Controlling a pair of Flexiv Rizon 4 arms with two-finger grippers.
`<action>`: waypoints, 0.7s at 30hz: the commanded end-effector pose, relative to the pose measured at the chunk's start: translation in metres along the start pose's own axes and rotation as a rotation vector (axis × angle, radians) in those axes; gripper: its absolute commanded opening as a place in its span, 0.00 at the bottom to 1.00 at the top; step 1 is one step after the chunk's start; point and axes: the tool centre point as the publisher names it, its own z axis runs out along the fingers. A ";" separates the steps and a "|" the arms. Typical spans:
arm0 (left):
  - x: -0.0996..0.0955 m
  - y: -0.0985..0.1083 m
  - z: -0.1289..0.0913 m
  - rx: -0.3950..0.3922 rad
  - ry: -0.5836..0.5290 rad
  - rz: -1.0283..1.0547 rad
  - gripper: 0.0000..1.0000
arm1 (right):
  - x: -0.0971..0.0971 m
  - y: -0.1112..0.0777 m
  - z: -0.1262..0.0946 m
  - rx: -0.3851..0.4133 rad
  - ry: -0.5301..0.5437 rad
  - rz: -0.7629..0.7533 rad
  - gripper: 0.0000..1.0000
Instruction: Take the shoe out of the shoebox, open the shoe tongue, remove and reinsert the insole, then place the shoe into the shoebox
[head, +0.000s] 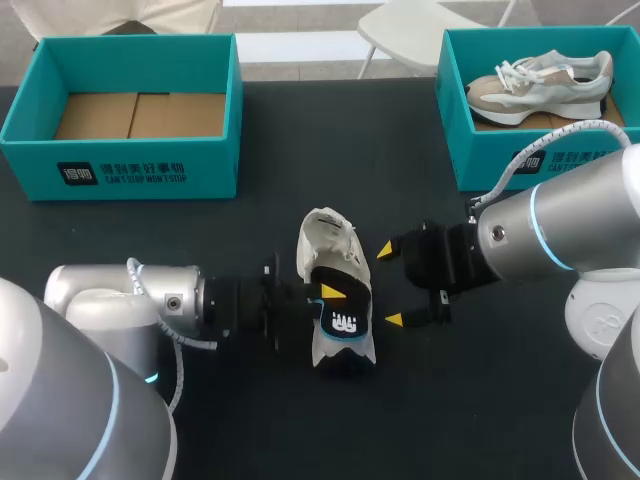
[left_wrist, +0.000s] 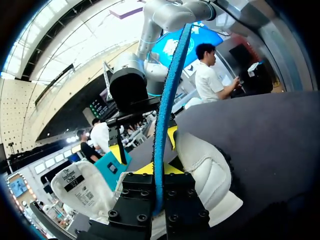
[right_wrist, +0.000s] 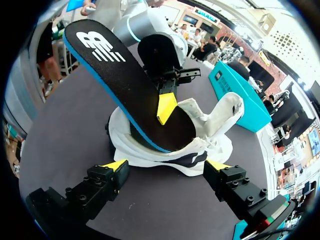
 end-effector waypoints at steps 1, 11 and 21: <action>0.001 0.016 0.003 -0.003 -0.003 -0.002 0.00 | 0.001 0.001 0.000 0.001 -0.002 0.000 1.00; -0.005 -0.004 -0.002 0.008 -0.018 0.010 0.38 | 0.001 0.001 0.000 0.001 -0.002 0.000 1.00; -0.006 -0.032 -0.005 0.005 -0.007 0.040 0.34 | 0.001 0.001 0.000 0.001 -0.002 0.000 1.00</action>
